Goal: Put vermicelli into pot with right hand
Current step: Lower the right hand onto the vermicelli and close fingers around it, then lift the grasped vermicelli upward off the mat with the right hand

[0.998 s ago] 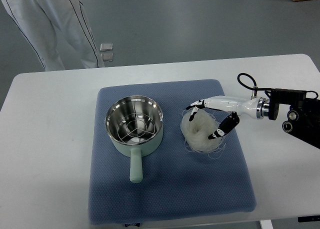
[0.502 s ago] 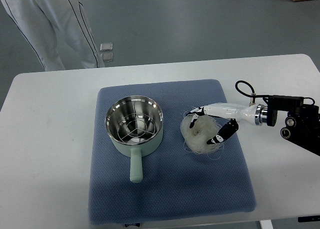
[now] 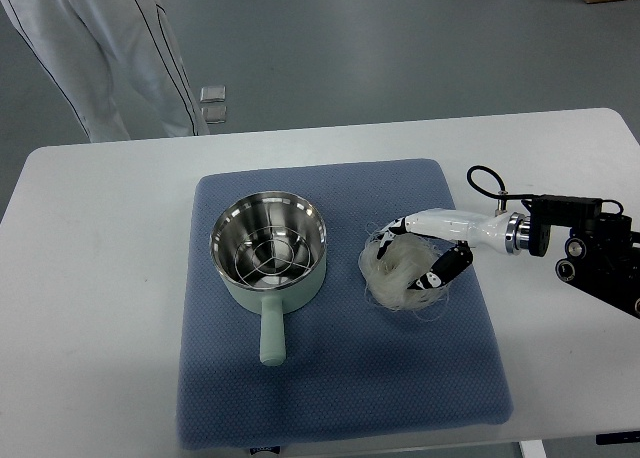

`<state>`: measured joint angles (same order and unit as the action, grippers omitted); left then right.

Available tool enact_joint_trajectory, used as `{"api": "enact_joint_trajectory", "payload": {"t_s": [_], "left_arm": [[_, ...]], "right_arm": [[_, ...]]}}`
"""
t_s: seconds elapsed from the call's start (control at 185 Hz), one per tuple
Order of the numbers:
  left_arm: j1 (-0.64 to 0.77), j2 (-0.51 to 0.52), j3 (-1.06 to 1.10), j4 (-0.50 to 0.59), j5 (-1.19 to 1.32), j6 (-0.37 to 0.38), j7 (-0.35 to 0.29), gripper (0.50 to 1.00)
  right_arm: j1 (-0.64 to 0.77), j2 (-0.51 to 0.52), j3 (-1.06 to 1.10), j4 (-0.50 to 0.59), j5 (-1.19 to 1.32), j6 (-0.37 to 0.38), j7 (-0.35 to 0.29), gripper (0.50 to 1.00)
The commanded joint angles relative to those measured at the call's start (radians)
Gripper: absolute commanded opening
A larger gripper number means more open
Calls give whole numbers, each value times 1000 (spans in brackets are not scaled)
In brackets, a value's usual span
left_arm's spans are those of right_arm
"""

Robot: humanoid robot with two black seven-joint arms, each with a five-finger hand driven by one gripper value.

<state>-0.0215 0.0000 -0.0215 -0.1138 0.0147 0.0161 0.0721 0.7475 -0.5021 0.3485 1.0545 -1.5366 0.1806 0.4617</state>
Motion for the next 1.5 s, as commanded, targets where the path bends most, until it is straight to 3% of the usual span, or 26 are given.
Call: {"api": "enact_joint_trajectory", "payload": {"t_s": [0.0,0.086,0.965,1.3,1.494], "left_arm": [[0,0,0,0,-1,-1,0,1000],[0,0,0,0,-1,-1,0,1000],[0,0,2,0,-1,-1,0,1000],[0,0,2,0,1,1,0,1000],[0,0,2,0,-1,-1,0,1000]], "right_arm": [[0,2,0,-2,0,0,0,570],[1,2,0,-2,0,0,0,500],[39,-13,162,-2,50,16,0,500],[161,-16,181,-2,101,49,-5,500],[245,33,179,-2,102,53,-5,504]]}}
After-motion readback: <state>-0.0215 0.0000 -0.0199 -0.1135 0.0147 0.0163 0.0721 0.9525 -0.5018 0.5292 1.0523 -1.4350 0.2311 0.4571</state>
